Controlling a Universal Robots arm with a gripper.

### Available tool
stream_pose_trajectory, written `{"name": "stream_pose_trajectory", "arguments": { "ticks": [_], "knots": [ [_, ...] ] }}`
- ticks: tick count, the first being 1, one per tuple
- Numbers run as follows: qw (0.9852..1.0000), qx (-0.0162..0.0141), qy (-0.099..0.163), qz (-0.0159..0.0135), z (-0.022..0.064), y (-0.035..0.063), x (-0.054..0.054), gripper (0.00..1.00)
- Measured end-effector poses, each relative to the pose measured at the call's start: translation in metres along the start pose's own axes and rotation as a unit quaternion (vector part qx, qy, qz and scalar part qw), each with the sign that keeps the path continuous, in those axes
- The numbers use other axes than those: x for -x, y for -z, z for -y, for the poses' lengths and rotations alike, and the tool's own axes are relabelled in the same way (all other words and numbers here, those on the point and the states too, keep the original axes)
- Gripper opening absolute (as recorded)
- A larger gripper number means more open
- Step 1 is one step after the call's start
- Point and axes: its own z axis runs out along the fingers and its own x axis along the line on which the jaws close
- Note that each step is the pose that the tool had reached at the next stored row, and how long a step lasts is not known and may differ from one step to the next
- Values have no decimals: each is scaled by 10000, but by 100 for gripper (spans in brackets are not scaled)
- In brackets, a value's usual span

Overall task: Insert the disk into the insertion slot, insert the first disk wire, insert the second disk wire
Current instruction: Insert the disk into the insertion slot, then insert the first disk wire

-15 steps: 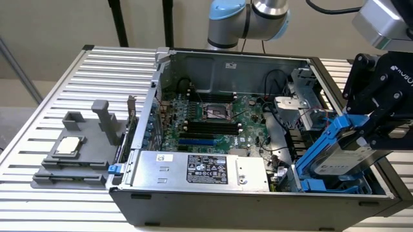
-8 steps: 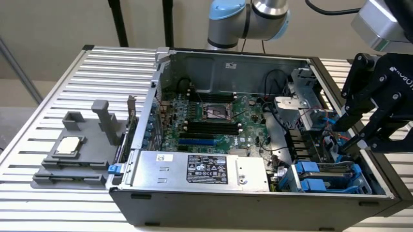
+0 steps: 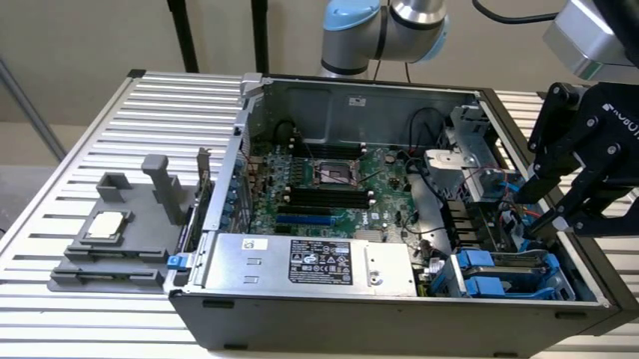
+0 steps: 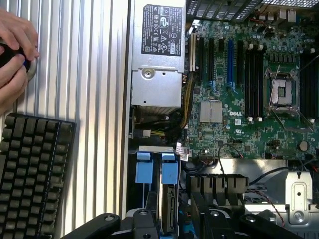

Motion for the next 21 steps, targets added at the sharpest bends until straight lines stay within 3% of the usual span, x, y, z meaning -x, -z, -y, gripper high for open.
{"name": "stream_pose_trajectory", "arguments": {
  "ticks": [3,7,9,10,21],
  "knots": [
    [10000,0,0,0,0,0,0,38],
    [10000,0,0,0,0,0,0,19],
    [10000,0,0,0,0,0,0,19],
    [10000,0,0,0,0,0,0,13],
    [10000,0,0,0,0,0,0,13]
  ]
}}
